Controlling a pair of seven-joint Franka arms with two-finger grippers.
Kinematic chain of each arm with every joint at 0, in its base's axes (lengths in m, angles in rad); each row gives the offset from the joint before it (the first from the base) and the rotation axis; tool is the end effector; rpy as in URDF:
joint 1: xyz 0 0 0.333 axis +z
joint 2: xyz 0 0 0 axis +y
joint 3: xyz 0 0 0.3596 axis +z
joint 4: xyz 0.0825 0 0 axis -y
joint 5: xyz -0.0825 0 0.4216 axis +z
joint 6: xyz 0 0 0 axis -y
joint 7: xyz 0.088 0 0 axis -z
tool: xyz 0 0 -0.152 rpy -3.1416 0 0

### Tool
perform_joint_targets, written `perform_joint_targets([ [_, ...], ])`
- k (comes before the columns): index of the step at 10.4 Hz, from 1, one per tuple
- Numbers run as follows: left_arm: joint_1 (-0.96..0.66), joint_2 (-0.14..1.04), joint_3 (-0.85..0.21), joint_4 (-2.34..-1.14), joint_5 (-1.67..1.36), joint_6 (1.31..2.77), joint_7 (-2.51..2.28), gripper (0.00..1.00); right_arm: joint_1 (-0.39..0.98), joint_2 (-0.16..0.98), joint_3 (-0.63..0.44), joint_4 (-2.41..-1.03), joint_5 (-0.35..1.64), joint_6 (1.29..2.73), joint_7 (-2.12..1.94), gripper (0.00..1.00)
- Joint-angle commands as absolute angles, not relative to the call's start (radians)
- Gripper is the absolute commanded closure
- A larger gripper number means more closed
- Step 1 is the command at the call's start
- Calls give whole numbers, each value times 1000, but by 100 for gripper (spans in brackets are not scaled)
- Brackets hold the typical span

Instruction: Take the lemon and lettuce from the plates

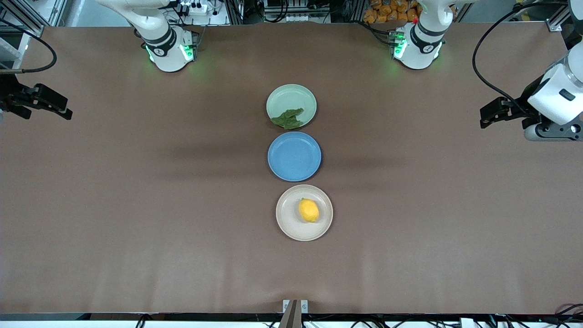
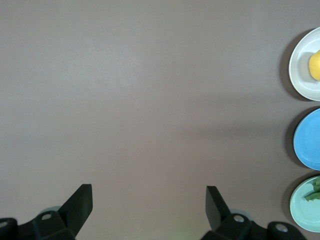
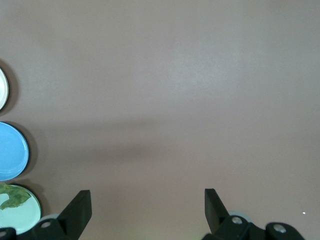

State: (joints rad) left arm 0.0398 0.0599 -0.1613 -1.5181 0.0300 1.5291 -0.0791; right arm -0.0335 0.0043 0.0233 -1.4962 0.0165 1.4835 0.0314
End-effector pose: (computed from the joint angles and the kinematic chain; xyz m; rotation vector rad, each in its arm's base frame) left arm 0.6028 -0.0660 0.6108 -3.1150 0.0651 0.0714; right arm 0.5842 -0.0034 0.6507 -3.1245 0.0630 0.0268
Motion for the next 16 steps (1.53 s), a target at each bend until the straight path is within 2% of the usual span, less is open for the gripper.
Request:
perform_joint_targets([
  [1, 51, 52, -175, -1520, 21, 1511, -58, 0, -48, -8, 32, -1496, 9, 1474, 18, 0],
  [16, 26, 92, -196, -1516, 12, 1528, -74, 0, -43, -11, 35, -1502, 11, 1442, 32, 0],
])
